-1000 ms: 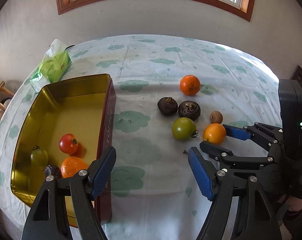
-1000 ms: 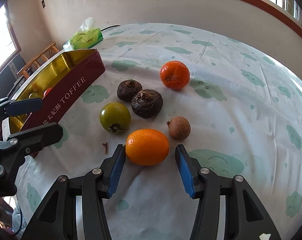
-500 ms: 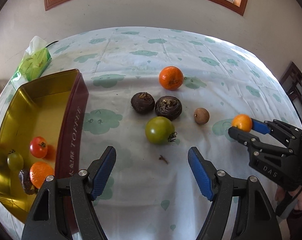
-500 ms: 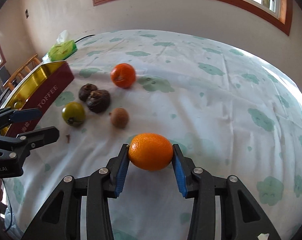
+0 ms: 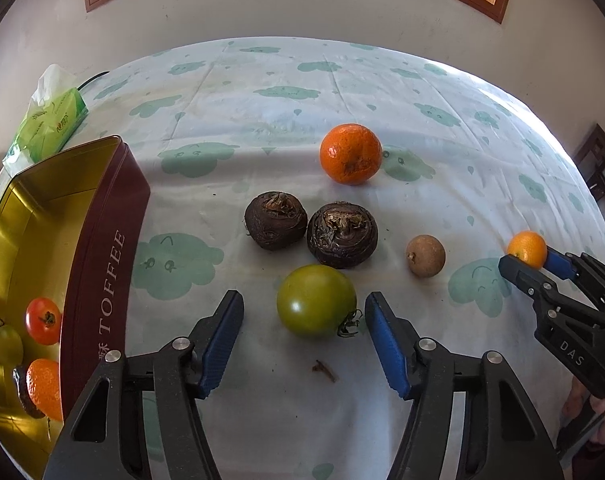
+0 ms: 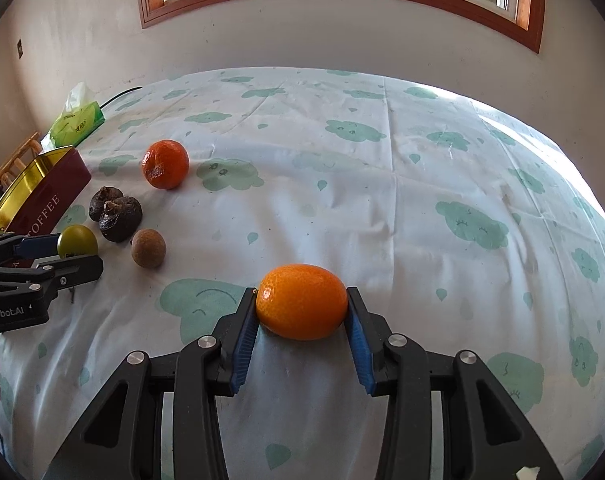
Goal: Organize fruits
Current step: 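Grasp second green tomato with left gripper while right gripper holds orange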
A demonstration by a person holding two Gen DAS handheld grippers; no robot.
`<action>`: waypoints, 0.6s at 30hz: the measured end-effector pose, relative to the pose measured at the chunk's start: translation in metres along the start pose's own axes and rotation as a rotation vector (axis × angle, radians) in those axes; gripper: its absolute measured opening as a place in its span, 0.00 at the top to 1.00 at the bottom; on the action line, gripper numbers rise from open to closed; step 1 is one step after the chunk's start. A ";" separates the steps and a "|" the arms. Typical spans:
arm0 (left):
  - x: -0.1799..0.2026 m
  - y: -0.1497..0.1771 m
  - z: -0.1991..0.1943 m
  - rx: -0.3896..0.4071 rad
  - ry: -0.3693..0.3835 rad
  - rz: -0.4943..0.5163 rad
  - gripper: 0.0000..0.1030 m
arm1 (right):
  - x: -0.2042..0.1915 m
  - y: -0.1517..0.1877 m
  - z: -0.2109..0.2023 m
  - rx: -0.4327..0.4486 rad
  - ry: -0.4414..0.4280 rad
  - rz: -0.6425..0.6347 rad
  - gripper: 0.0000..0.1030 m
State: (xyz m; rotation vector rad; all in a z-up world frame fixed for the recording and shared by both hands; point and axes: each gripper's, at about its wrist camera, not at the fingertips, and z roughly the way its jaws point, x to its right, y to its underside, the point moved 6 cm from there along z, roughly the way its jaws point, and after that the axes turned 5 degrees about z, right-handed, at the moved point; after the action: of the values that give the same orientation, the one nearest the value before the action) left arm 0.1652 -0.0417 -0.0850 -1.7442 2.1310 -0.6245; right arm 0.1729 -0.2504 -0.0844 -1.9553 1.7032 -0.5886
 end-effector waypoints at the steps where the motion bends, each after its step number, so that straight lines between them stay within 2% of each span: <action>1: 0.000 -0.001 0.000 0.007 -0.005 0.006 0.40 | 0.000 0.000 0.000 0.000 -0.002 0.001 0.62; 12: 0.002 -0.006 0.001 0.034 0.008 0.007 0.64 | 0.002 0.000 0.000 -0.001 -0.006 0.005 0.61; 15: 0.003 -0.005 -0.001 0.033 0.006 0.011 0.65 | 0.001 0.000 0.000 -0.001 -0.006 0.005 0.61; 18: 0.002 0.000 -0.004 0.024 0.041 -0.006 0.65 | 0.001 0.000 0.000 -0.001 -0.006 0.005 0.61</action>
State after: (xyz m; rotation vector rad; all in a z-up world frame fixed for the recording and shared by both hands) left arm 0.1628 -0.0430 -0.0818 -1.7399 2.1376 -0.6895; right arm 0.1733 -0.2519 -0.0845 -1.9508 1.7045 -0.5792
